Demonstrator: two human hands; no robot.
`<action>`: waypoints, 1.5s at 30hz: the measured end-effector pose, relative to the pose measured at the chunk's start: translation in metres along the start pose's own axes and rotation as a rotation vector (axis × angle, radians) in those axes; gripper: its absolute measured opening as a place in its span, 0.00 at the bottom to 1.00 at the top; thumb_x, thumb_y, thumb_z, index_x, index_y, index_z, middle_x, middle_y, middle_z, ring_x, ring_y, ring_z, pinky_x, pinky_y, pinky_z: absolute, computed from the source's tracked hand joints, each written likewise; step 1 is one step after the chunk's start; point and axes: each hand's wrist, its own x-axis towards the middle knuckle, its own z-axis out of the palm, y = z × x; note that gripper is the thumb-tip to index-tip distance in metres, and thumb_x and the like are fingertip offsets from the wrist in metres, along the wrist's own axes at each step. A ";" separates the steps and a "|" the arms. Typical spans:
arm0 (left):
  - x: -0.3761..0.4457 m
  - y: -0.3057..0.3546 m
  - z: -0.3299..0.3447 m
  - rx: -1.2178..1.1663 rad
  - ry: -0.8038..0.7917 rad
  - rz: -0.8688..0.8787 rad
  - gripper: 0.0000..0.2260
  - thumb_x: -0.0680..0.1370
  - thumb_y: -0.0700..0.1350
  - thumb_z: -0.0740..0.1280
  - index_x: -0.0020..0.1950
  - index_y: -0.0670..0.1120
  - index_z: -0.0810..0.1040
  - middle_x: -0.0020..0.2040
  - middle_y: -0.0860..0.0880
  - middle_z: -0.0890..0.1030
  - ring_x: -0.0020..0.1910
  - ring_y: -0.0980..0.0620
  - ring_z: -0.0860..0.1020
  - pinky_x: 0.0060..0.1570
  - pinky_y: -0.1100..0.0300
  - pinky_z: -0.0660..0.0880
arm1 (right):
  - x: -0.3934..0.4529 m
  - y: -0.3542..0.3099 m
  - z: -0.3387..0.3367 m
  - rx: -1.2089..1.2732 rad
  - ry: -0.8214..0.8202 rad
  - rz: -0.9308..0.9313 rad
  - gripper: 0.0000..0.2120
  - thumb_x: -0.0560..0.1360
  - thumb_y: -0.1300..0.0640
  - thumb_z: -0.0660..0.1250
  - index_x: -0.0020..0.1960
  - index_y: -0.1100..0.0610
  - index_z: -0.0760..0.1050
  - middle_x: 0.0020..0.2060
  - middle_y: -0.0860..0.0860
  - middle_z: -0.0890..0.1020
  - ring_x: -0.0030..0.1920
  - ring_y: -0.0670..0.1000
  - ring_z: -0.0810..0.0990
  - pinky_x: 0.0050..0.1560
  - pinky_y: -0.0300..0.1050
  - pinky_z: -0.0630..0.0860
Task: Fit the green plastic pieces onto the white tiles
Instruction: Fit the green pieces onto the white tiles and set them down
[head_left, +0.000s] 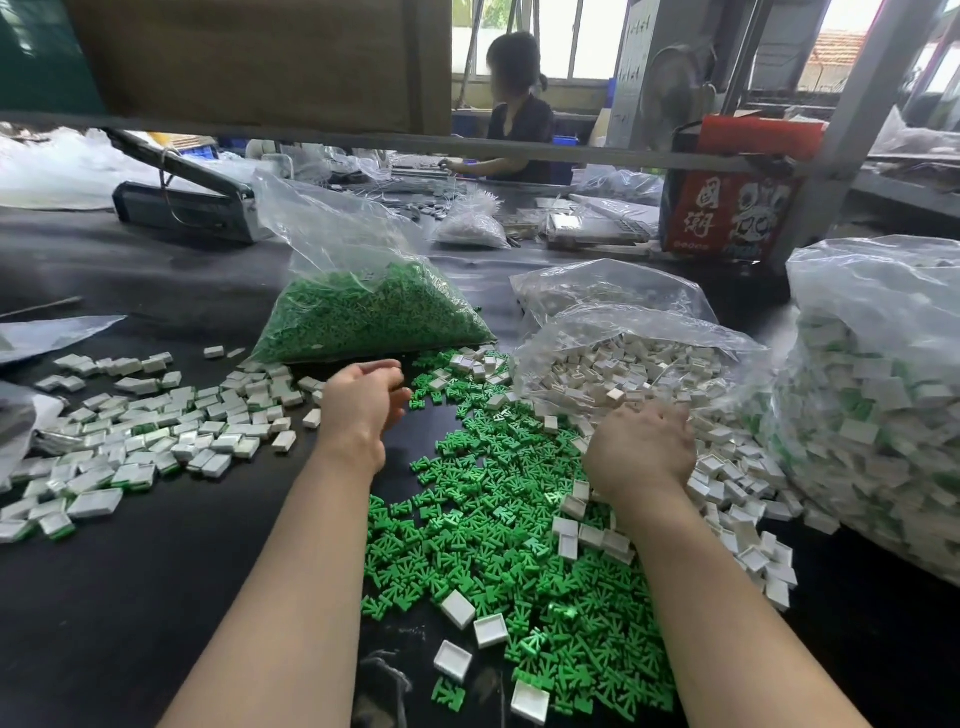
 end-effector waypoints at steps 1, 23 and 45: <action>-0.003 -0.003 0.005 0.078 -0.062 0.013 0.06 0.78 0.37 0.65 0.45 0.47 0.79 0.42 0.49 0.81 0.34 0.55 0.78 0.29 0.65 0.72 | 0.000 0.000 0.000 0.004 0.002 -0.008 0.18 0.77 0.59 0.55 0.63 0.61 0.74 0.61 0.60 0.73 0.61 0.59 0.69 0.59 0.49 0.73; -0.047 -0.027 0.051 0.519 -0.623 0.078 0.04 0.79 0.38 0.65 0.50 0.46 0.79 0.48 0.45 0.84 0.40 0.54 0.80 0.35 0.65 0.73 | 0.008 0.002 0.004 0.077 0.053 -0.080 0.11 0.79 0.59 0.55 0.52 0.56 0.76 0.49 0.53 0.82 0.65 0.59 0.72 0.48 0.47 0.74; -0.037 -0.017 0.037 -0.248 -0.578 -0.017 0.08 0.72 0.38 0.70 0.51 0.42 0.81 0.43 0.45 0.85 0.42 0.51 0.84 0.42 0.61 0.81 | -0.007 -0.017 -0.005 0.572 -0.165 -0.558 0.17 0.74 0.46 0.71 0.62 0.45 0.78 0.56 0.48 0.80 0.53 0.49 0.79 0.60 0.51 0.77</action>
